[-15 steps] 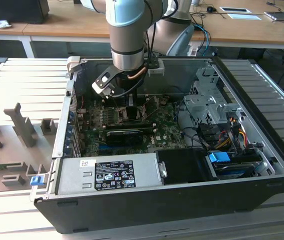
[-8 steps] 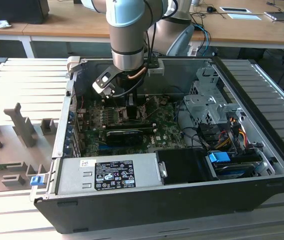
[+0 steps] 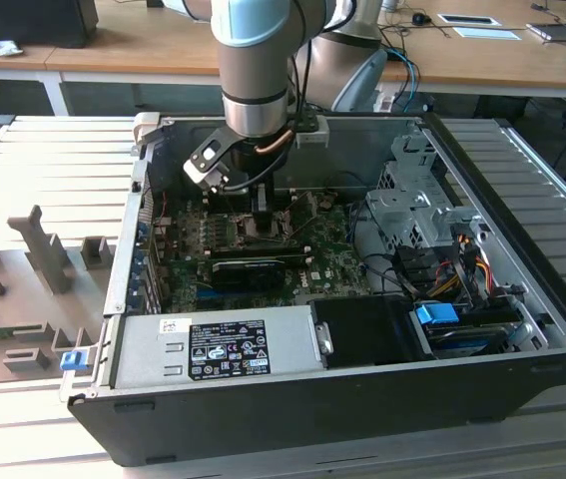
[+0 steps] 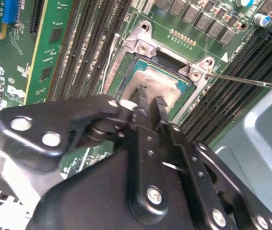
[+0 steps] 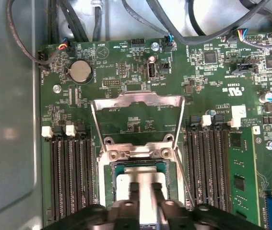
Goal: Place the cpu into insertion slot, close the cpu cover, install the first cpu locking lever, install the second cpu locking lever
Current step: 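Place the cpu into insertion slot, then close the cpu cover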
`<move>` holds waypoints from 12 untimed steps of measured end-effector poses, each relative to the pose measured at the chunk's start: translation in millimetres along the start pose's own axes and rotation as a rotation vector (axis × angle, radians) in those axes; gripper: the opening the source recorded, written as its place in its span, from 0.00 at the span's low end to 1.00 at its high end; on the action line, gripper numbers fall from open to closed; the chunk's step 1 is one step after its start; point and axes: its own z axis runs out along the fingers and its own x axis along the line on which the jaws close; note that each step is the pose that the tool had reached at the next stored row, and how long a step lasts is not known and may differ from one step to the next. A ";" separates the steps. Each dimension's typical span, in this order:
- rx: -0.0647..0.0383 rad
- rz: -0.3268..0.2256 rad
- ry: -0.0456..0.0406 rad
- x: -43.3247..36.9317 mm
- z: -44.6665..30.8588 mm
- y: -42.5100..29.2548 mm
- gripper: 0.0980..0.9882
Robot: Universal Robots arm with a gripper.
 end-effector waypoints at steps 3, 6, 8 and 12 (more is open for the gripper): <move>0.000 0.000 -0.0008 -0.1 -0.5 0.0 0.01; 0.000 0.000 -0.0014 -0.1 -2.1 0.2 0.01; 0.000 0.000 -0.0018 -0.1 -5.0 0.4 0.01; 0.000 0.000 -0.0018 0.0 -11.1 1.0 0.01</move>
